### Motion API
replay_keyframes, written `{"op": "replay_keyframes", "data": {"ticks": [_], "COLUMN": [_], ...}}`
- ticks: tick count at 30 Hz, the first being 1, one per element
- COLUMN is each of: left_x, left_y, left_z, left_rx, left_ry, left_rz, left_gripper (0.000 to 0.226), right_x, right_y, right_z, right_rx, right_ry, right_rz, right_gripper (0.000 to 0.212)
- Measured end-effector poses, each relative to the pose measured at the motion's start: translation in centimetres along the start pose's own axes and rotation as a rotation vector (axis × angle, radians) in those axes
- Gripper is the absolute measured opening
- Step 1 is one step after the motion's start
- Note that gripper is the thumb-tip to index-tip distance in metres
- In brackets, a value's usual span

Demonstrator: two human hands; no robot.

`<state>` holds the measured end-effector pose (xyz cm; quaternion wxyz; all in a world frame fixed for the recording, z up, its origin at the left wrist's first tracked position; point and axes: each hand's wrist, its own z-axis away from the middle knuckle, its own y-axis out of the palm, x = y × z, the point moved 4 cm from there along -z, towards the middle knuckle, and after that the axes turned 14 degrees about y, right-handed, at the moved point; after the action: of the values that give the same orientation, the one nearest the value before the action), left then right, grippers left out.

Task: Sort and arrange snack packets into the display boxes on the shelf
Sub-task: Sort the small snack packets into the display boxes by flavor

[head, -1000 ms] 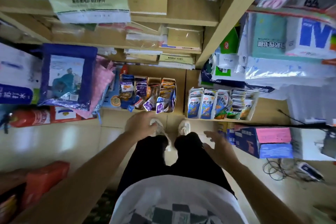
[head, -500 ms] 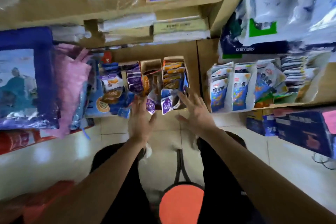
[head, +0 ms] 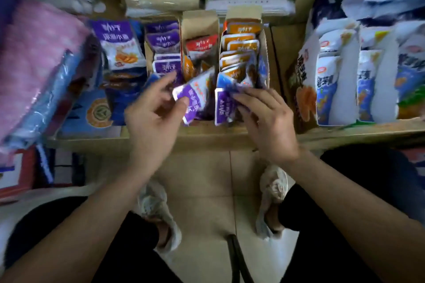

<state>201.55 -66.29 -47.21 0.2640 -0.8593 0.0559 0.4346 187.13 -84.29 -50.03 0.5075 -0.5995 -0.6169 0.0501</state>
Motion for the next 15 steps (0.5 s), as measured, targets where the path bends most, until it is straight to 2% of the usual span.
{"op": "replay_keyframes", "data": {"ticks": [2, 4, 5, 7, 10, 13, 15], "left_x": [-0.4, -1.9, -2.7, -3.9, -5.4, -5.3, -4.7], "left_y": [-0.8, -1.7, -2.3, -3.2, -4.3, -5.6, -6.9], "left_z": [-0.4, -0.5, -0.2, 0.5, 0.9, 1.0, 0.5], "left_rx": [-0.116, -0.162, -0.183, -0.185, -0.165, -0.160, -0.204], "left_ry": [0.000, 0.010, 0.021, 0.051, 0.041, -0.022, -0.035], "left_rz": [0.026, 0.056, 0.065, 0.076, 0.095, 0.106, 0.092], "left_gripper": [0.029, 0.017, 0.015, 0.015, 0.014, 0.017, 0.019], "right_x": [-0.3, -0.8, -1.1, -1.9, -2.0, -0.9, 0.2], "right_y": [-1.1, -2.4, -3.1, -4.1, -5.9, -8.3, -9.8], "right_z": [-0.2, -0.5, -0.6, -1.0, -1.7, -2.6, -3.6], "right_rx": [-0.002, 0.062, 0.096, 0.121, 0.073, -0.045, -0.133], "right_ry": [0.057, 0.229, 0.326, 0.455, 0.517, 0.547, 0.536], "right_rz": [-0.028, -0.093, -0.142, -0.125, -0.087, -0.131, -0.262], "right_gripper": [0.041, 0.062, 0.065, 0.047, 0.017, 0.012, 0.013]}}
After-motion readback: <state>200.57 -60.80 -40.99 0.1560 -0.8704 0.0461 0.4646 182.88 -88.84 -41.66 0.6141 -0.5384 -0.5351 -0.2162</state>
